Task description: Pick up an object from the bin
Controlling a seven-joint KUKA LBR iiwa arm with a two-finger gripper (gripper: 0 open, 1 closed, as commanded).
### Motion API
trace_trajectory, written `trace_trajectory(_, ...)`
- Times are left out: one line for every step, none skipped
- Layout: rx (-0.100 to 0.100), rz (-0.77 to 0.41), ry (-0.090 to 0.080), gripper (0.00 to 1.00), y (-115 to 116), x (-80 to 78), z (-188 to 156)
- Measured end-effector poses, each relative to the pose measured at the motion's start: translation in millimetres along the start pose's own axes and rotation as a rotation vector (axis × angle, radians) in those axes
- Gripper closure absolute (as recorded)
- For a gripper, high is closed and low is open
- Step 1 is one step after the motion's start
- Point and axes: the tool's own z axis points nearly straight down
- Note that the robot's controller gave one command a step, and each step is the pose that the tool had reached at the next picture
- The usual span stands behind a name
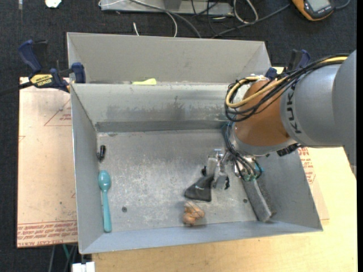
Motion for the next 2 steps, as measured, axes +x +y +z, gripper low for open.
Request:
trace_trajectory(0.0,-0.001,0.0,1.0,0,0.1,0)
trace_trajectory(0.0,-0.003,0.004,1.0,-7,-7.4,-61)
